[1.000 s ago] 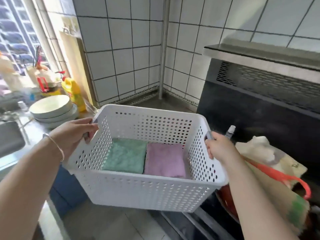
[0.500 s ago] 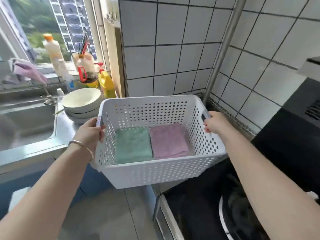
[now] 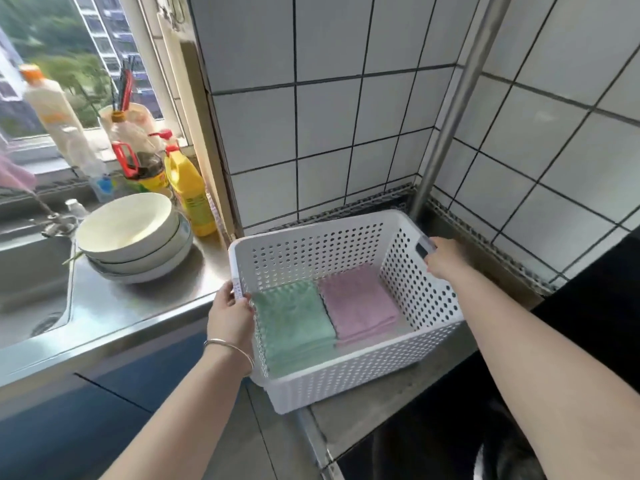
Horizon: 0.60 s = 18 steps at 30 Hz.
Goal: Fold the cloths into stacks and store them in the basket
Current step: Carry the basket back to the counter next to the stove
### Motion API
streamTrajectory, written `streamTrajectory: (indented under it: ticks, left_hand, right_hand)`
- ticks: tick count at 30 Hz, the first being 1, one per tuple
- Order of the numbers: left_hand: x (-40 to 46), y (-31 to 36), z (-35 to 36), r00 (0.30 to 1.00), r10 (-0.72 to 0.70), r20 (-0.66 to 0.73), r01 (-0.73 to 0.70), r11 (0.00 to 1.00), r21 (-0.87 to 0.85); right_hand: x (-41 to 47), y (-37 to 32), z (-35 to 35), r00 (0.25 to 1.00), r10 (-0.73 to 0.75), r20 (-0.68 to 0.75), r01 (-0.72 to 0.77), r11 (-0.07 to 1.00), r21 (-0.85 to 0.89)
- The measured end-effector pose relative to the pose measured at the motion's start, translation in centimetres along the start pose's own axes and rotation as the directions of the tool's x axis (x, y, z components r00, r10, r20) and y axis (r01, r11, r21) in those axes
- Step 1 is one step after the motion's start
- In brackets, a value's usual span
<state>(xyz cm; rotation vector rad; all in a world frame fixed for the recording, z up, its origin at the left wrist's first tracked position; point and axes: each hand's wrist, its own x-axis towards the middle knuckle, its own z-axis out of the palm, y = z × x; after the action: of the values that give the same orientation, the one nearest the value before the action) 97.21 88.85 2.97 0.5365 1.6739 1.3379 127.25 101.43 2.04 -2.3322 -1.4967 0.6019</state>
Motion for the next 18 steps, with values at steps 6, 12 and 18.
streamTrajectory:
  ticks: [6, 12, 18]
  left_hand:
    - [1.0, -1.2, 1.1, 1.000, -0.010, 0.003, 0.010, 1.000, -0.026]
    - [1.5, -2.3, 1.9, 0.999, -0.032, -0.021, 0.031, 0.997, -0.064]
    - [1.3, -2.9, 5.1, 0.998, -0.039, -0.046, 0.033, 0.991, -0.130]
  right_hand:
    - [1.9, 0.7, 0.5, 1.000, 0.002, -0.027, -0.001, 0.999, 0.046]
    - [-0.7, 0.6, -0.2, 0.977, -0.169, -0.133, 0.153, 0.980, -0.124]
    - [-7.1, 2.0, 1.5, 0.929, -0.366, -0.049, 0.342, 0.902, -0.263]
